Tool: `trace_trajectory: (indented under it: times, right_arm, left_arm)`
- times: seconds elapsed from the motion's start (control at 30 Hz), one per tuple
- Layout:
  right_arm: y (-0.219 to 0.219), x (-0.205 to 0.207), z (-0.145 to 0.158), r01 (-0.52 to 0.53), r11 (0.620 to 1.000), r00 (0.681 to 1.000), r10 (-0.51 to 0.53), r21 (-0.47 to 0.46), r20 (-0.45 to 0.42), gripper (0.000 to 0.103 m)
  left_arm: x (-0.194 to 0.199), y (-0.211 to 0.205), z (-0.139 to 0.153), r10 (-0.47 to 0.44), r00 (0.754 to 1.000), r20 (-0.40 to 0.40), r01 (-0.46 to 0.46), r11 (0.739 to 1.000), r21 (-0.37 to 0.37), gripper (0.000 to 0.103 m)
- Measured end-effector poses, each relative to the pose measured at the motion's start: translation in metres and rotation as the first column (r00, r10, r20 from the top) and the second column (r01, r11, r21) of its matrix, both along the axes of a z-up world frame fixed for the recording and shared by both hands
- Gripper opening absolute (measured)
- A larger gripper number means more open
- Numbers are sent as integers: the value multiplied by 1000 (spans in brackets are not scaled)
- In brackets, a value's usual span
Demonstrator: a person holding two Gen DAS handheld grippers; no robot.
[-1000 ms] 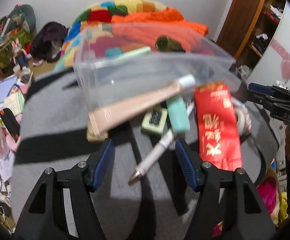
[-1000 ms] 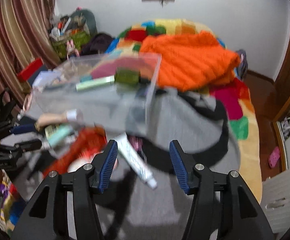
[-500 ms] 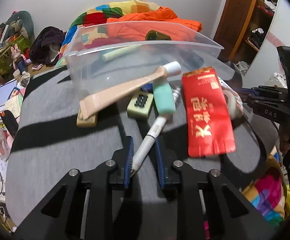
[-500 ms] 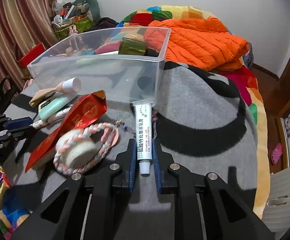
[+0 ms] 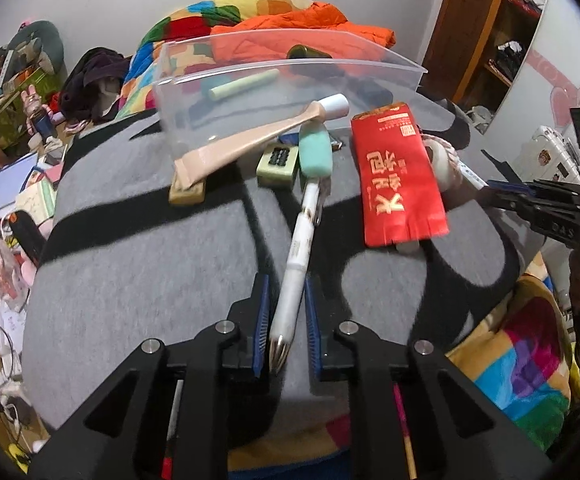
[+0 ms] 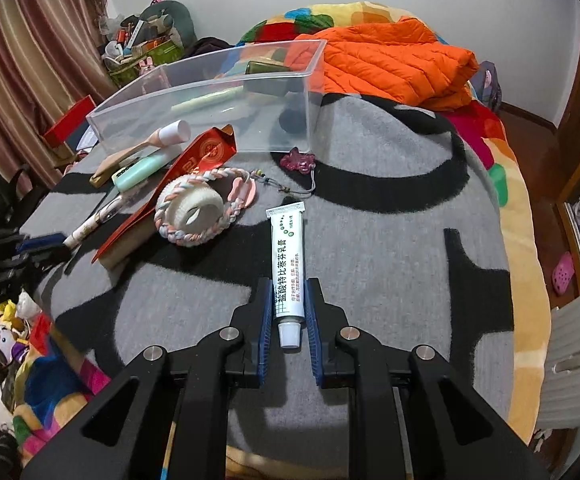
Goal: Organize objects
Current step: 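Grasp the white toothpaste tube with the right tool while the left tool grasps the white pen, then carry the pen and toothpaste tube over the box and open both tools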
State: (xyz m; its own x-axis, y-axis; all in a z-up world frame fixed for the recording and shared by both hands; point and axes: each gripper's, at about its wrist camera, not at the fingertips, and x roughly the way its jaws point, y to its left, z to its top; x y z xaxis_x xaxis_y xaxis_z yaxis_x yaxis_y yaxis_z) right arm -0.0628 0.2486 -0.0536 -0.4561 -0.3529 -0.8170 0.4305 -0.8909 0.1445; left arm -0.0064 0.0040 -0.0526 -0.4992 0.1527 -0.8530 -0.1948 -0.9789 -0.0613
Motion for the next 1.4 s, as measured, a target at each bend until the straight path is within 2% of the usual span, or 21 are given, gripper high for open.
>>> trace_trajectory:
  times: [0.13,0.23,0.33,0.37,0.43,0.5,0.6,0.77,1.1,1.4]
  right_arm:
    - [-2,-9,1,9,1000,1000,-8,-2,2,15]
    - [-7,-15,-2,9,1000,1000,-9,17,4,17]
    - [-10,-16,-5,15,1000,1000,-15,22,-12,17]
    - [-11,-15,-5,20,1000,1000,-19,23,-18,17]
    - [-12,-13,-5,28,999,999,-27,24,-28,17]
    - [-11,-12,-4,36,999,999,-36,17,-32,16]
    - [-9,-10,-1,47,999,998,-47,1,-33,15]
    - [-7,-6,16,62,997,996,-64,-39,-67,15]
    - [-19,-9,53,50,992,986,-68,-119,-153,15]
    - [-31,-28,86,42,985,970,-80,-166,-229,15]
  left_arm:
    - [-23,13,-4,-53,999,0,53,998,-32,29]
    - [-40,22,-6,-90,996,-2,90,995,-50,31]
    - [-52,23,-8,-104,995,-6,104,994,-30,31]
    - [-53,24,-8,-108,994,-10,108,994,-27,30]
    - [-53,24,-8,-123,992,-20,123,992,-13,18]
    - [-49,23,-7,-121,992,-29,120,993,-9,14]
    - [-41,19,-5,-107,994,-24,107,994,31,13]
    - [-24,12,1,-73,997,-34,74,996,55,13]
    - [-8,-10,43,33,988,-154,-18,995,99,13]
    - [-19,-23,93,81,955,-284,-41,988,146,13]
